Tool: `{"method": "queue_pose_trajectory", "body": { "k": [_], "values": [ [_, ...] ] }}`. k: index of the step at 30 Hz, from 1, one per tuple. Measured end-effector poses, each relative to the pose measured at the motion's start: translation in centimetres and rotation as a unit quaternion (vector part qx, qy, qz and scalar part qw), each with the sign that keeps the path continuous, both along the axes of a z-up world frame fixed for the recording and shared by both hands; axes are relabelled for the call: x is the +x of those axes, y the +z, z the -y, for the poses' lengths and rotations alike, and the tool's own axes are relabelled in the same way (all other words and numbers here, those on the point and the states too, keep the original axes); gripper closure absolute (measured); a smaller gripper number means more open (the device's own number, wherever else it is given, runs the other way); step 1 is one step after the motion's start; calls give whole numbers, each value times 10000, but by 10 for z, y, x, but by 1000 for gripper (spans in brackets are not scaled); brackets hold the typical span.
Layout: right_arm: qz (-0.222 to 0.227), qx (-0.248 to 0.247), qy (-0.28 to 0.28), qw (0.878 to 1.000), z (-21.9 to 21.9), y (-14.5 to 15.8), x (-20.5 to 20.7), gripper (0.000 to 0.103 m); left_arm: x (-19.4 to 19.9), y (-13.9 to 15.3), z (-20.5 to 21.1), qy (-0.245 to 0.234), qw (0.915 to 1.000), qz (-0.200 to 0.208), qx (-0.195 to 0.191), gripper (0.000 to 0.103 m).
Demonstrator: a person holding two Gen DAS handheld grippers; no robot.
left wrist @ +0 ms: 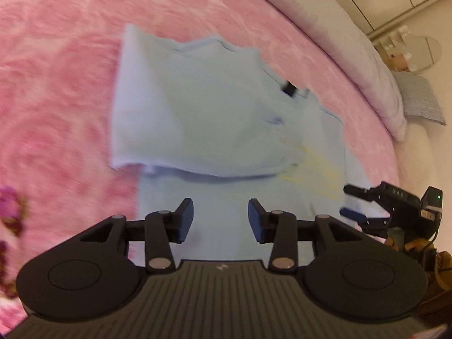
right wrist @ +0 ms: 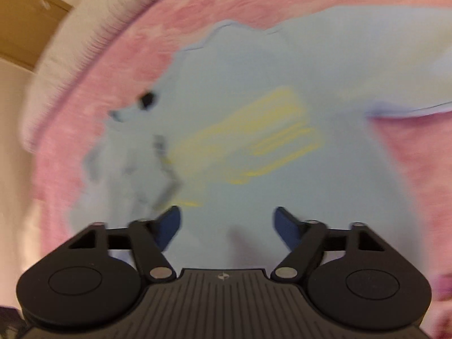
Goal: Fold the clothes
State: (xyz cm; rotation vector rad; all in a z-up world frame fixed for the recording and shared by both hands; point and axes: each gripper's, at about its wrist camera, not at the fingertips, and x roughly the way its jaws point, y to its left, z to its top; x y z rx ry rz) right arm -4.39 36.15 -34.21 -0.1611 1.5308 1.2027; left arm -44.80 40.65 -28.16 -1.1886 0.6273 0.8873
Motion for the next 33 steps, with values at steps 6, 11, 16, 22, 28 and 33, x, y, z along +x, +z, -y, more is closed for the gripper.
{"method": "queue_pose_trajectory", "body": {
  "k": [6,11,16,22,28,33],
  "values": [
    [-607,54,-45,9981,-48,-37,-34,43,-17,6,-20,53,9999,-123,-1,63],
    [-597,132,-99,9981,-70,-52,-51,83,-20,-4,-33,87,9999,-83,-64,63],
    [-38,1039,391,9938,-76,-18,-60,95,-17,-10,-38,107,9998,-81,-136,63],
    [830,1708,-125,9817,-38,26,-26,96,0,-11,-37,-63,9999,-4,-137,63],
    [1280,902,-339,9871,-23,-8,2,96,25,-24,-31,-336,9991,-94,-232,63],
    [1653,863,-82,9824,-24,-3,-6,97,40,-30,-29,-518,9979,-266,-288,63]
  ]
}}
